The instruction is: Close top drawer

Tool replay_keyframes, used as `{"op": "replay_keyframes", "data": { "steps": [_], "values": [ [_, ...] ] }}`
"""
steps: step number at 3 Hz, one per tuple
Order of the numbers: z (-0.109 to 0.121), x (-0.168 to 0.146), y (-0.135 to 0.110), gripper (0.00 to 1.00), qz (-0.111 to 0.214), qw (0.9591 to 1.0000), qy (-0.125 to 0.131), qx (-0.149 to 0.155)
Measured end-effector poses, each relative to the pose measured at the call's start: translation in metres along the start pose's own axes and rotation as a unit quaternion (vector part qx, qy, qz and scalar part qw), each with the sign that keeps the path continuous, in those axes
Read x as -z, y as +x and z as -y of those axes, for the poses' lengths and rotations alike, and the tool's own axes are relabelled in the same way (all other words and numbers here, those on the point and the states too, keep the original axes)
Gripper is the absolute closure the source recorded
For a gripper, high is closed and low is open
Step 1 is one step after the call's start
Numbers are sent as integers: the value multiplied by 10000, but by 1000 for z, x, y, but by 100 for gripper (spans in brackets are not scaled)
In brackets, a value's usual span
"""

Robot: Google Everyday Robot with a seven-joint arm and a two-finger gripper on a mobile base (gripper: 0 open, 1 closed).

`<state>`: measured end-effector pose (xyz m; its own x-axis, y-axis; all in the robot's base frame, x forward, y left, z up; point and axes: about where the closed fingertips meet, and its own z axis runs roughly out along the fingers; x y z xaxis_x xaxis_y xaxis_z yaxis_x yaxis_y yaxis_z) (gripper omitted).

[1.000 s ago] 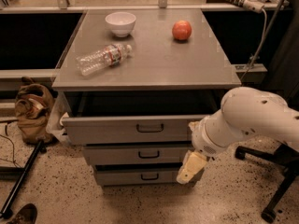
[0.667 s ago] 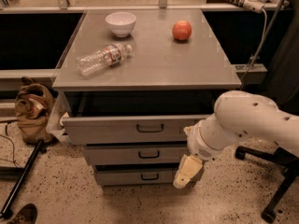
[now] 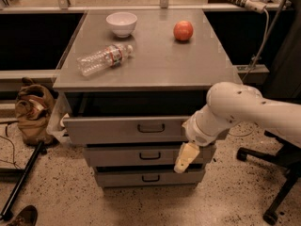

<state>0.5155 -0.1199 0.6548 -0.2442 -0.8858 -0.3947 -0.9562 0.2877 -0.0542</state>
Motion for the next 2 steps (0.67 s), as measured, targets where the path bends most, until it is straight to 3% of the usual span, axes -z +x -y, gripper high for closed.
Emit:
{"op": "replay_keyframes", "data": {
  "steps": [1, 2],
  "values": [
    [32, -15, 1, 0, -27, 9999, 107, -44],
    [40, -20, -4, 0, 89, 9998, 161, 12]
  ]
}}
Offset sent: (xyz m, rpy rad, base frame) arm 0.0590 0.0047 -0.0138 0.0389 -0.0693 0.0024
